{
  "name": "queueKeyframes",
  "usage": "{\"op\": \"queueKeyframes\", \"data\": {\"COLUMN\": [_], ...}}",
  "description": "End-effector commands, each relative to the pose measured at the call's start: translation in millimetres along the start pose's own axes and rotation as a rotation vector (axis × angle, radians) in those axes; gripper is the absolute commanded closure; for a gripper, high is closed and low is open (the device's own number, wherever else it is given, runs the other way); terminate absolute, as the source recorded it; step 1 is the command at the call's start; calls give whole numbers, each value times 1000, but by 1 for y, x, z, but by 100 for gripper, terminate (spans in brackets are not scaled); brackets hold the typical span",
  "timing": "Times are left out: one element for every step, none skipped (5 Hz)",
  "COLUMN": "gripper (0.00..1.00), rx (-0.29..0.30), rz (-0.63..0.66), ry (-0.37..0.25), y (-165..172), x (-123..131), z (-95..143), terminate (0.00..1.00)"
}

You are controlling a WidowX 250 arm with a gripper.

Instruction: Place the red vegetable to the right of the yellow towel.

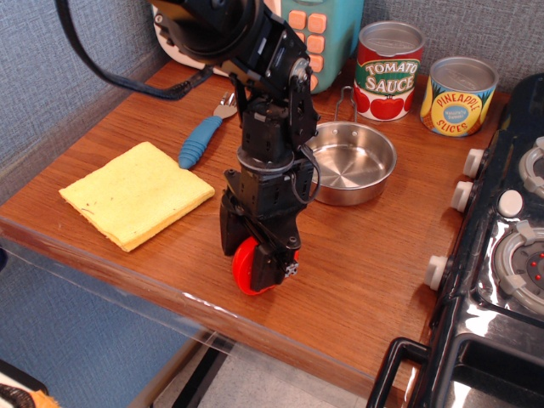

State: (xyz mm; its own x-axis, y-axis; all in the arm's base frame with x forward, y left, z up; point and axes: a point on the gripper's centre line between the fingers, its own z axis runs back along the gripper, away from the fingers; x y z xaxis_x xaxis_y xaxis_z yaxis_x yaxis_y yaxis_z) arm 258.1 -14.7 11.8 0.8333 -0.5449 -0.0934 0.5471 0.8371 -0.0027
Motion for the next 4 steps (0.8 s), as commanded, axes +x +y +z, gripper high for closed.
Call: {"op": "queueKeyframes", "data": {"gripper": [0, 0, 0, 0], "rx": [12, -48, -65, -59], "rz": [58, 142, 219, 276], "ry": [-135, -233, -276, -267], "y": [11, 21, 28, 30], "x": [-8, -18, -24, -24], "z": [48, 78, 93, 92], "terminate": [0, 0, 0, 0]}}
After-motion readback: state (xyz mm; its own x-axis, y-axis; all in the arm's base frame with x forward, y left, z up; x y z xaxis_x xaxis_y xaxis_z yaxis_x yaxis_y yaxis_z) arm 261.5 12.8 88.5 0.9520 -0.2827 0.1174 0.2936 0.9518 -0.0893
